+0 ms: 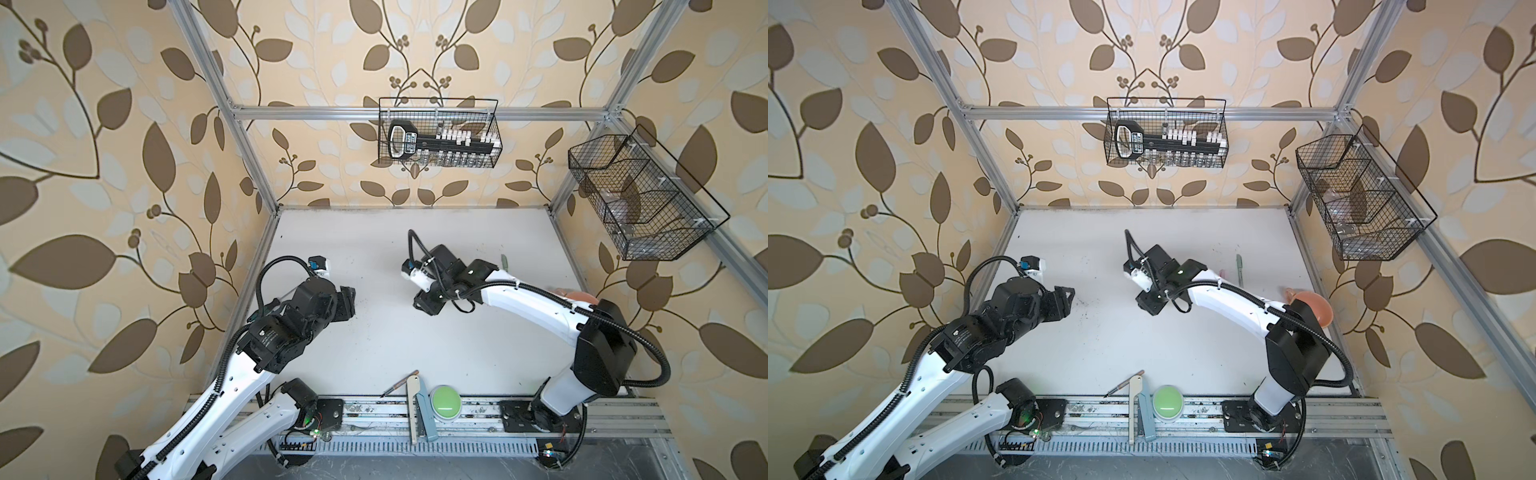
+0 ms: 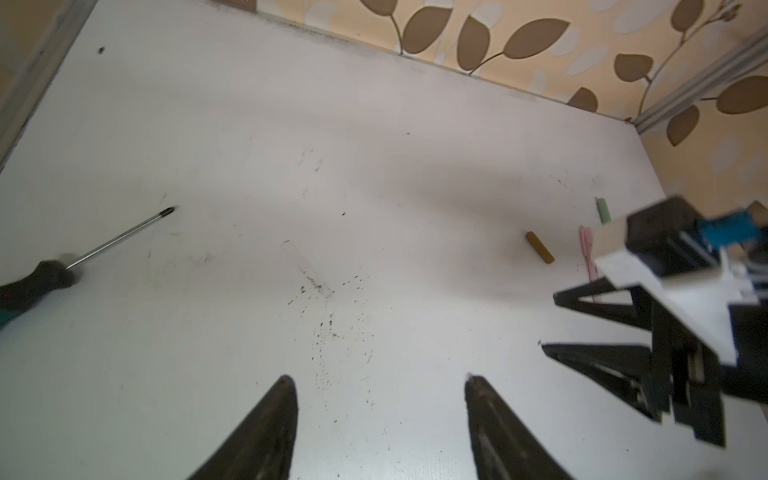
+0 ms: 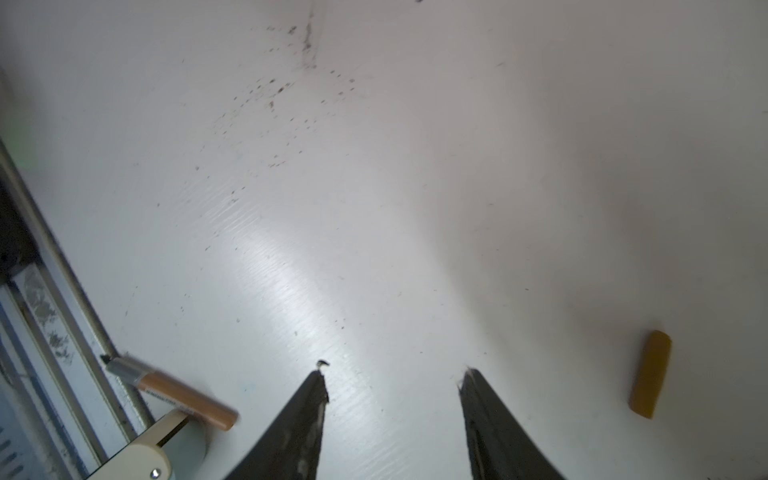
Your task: Insert the pens into the pen caps
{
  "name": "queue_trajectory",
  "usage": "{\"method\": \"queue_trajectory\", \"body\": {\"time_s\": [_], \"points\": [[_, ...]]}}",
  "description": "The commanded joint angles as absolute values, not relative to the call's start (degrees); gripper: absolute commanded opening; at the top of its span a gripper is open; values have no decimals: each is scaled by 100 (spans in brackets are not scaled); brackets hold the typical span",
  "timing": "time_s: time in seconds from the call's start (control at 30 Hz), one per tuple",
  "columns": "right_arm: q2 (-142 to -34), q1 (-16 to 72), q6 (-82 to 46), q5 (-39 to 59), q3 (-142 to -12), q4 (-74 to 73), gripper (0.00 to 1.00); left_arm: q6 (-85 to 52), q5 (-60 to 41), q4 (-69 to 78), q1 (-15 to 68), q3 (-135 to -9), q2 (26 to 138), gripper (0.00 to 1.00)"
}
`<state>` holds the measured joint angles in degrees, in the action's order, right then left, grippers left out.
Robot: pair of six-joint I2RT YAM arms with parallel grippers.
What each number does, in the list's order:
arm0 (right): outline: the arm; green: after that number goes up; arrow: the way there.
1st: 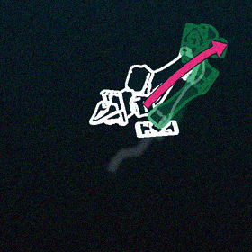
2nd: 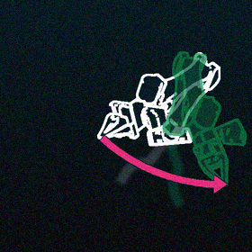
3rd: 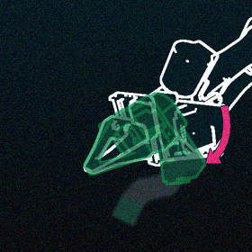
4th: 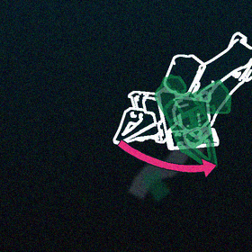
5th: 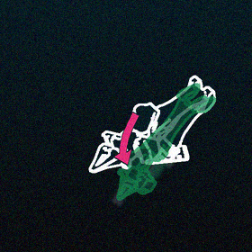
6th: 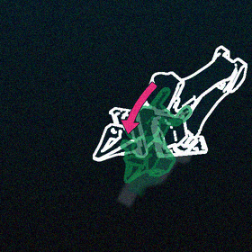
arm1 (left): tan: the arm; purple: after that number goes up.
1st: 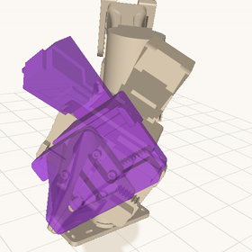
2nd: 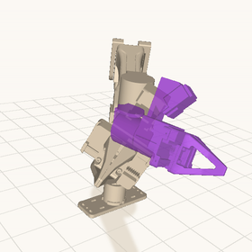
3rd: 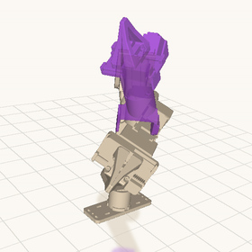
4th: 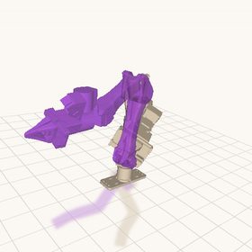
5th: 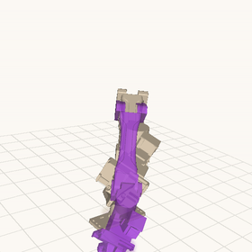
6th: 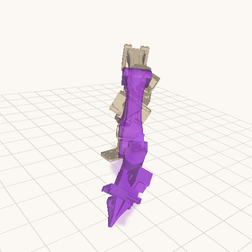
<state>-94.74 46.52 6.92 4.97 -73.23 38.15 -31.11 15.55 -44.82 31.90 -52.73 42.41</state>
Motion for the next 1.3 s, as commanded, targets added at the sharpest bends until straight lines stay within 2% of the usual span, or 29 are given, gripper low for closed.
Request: {"method": "queue_trajectory", "body": {"time_s": [0.0, 0.17, 0.43, 0.83, 1.27], "points": [[-9872, 5196, 1140, 603, -7311, 4420, 55, -3217, 2012, -5068, 2948, -5748, 4015, 73], [-10386, 6057, 1546, 559, -7866, 4876, 56, -3111, 2645, -5573, 2774, -6403, 3919, 82], [-11071, 6861, 1781, 84, -8426, 5131, 57, -3009, 2751, -5624, 2730, -6709, 4169, 99], [-11699, 7511, 1932, -231, -8679, 5290, 58, -2552, 2719, -5594, 2348, -7085, 4499, 99], [-12040, 7563, 1682, -430, -8665, 5214, 56, -2393, 2073, -5450, 1868, -6899, 4622, 99]]}}
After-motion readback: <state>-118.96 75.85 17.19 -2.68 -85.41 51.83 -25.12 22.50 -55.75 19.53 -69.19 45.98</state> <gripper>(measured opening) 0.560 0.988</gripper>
